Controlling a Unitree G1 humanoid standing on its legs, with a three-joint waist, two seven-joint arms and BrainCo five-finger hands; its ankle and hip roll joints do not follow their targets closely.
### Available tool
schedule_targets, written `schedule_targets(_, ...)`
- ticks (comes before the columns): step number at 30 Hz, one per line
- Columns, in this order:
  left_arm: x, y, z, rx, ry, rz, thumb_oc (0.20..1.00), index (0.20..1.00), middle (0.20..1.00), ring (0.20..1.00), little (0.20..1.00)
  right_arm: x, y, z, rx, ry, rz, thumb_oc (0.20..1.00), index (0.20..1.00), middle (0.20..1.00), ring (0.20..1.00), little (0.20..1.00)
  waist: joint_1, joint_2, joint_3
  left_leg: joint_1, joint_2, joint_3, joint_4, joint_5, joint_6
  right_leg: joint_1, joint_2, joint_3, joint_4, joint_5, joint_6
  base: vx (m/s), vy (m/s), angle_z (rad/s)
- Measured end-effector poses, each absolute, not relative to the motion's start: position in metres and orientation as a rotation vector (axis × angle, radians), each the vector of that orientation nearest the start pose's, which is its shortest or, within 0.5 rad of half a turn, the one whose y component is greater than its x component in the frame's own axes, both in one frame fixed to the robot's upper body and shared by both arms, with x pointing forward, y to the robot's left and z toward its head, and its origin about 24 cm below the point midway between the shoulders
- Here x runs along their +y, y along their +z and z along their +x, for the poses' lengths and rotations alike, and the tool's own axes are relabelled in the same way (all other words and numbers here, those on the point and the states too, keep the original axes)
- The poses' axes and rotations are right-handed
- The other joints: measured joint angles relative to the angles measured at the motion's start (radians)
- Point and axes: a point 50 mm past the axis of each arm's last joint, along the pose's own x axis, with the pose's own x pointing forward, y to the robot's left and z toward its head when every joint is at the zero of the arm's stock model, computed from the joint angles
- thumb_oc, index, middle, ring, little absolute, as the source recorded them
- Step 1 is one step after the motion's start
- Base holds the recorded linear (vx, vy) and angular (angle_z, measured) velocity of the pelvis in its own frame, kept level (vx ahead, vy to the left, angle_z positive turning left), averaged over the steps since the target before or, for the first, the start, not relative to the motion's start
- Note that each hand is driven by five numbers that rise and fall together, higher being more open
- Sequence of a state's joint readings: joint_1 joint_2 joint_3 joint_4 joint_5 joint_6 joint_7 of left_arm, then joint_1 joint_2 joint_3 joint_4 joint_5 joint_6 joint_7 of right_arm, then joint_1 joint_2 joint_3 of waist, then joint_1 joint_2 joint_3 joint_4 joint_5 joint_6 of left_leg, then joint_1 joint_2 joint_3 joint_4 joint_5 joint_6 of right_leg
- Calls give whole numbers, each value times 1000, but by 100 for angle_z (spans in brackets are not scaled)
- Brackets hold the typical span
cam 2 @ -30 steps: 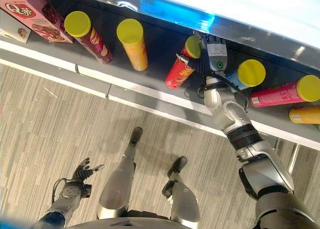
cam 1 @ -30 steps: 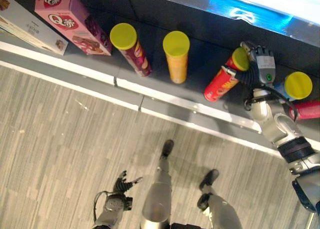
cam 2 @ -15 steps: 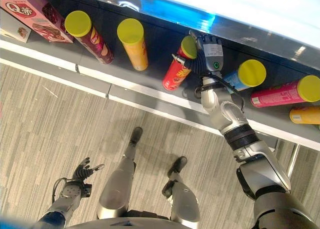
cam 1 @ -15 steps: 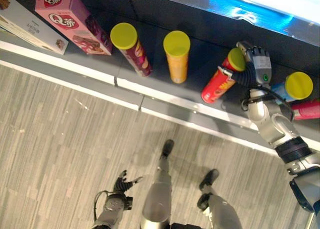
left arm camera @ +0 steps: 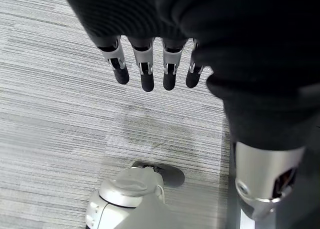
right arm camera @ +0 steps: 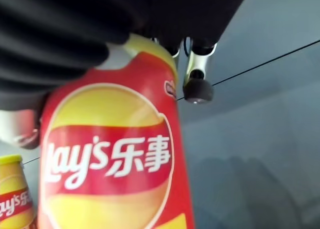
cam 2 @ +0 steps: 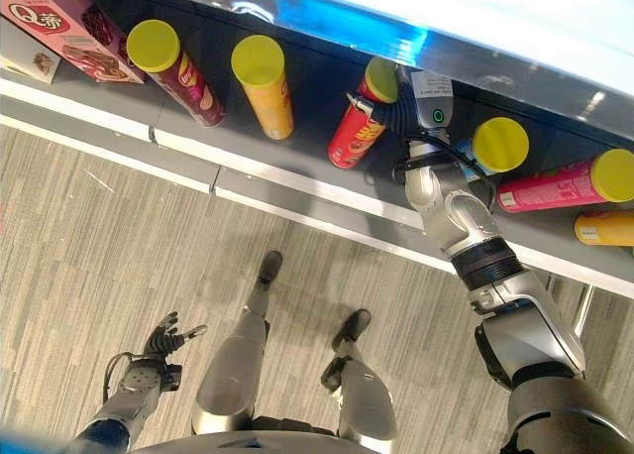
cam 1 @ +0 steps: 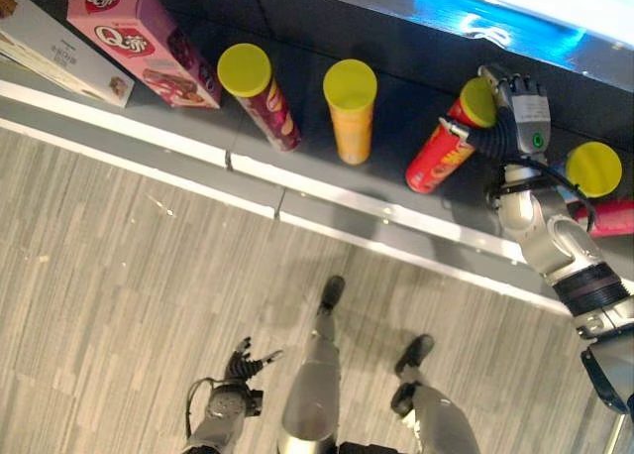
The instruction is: Put the goods on the table back onto the shelves and tidy them up.
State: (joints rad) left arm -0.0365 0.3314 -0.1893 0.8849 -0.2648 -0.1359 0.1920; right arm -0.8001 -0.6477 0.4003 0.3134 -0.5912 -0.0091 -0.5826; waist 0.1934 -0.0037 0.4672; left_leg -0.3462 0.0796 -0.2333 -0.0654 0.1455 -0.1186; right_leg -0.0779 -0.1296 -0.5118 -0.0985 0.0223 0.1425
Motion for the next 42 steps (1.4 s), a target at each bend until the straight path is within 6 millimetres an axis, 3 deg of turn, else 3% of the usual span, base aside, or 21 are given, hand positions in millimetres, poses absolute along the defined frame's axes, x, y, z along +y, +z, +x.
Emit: schedule_targets(42, 247, -104, 183, 698, 255, 215, 1000, 1000, 1000, 1000, 1000, -163, 226, 349, -857, -313, -1252, 200, 200, 200, 200, 200, -1, 0, 0, -6, 0, 1, -1, 6, 0, -6, 0, 2, 0, 5, 0, 0, 0, 0)
